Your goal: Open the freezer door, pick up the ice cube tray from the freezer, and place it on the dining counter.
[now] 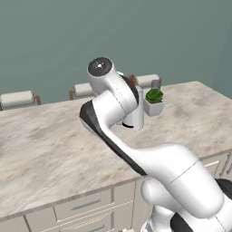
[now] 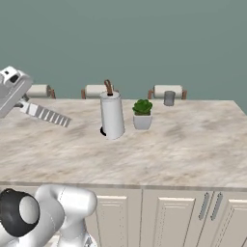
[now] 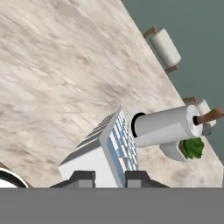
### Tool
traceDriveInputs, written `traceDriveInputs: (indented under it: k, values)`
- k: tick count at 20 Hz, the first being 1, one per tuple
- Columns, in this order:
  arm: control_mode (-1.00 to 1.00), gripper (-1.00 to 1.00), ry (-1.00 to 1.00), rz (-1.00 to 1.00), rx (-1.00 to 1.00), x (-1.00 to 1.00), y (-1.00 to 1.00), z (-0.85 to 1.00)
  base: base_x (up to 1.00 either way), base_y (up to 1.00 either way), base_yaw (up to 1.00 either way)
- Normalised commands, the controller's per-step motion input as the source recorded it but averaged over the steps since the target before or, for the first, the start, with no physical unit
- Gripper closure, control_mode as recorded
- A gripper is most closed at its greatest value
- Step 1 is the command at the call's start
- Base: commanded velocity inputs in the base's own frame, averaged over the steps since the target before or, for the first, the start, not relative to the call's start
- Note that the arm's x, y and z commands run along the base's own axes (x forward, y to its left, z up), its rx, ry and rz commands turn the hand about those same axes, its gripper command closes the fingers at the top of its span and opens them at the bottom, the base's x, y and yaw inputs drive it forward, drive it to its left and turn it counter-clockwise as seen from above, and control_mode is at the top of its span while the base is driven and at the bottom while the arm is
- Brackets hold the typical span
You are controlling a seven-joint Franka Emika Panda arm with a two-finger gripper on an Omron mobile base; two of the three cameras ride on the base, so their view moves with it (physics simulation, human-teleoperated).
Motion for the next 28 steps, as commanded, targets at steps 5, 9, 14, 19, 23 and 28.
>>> traceDriveInputs:
  k: [5, 9, 14, 19, 23, 28]
  values:
    - [-1.0, 1.0, -0.05, -0.06, -0.02, 0.14, 0.0, -0.62, 0.0, 0.0, 0.0]
    - [-1.0, 1.0, -0.07, -0.02, 0.0, 0.0, 0.0, -0.66, 0.0, 0.0, 0.0]
    - [-1.0, 1.0, -0.06, -0.01, 0.0, 0.0, 0.0, -0.68, 0.0, 0.0, 0.0]
    - [-1.0, 1.0, -0.02, -0.04, 0.0, 0.0, 0.0, -0.58, 0.0, 0.0, 0.0]
    - [-1.0, 1.0, -0.03, -0.05, 0.0, 0.02, 0.0, -0.53, 0.0, 0.0, 0.0]
    - [-1.0, 1.0, -0.02, -0.05, 0.0, 0.05, 0.0, -0.47, 0.0, 0.0, 0.0]
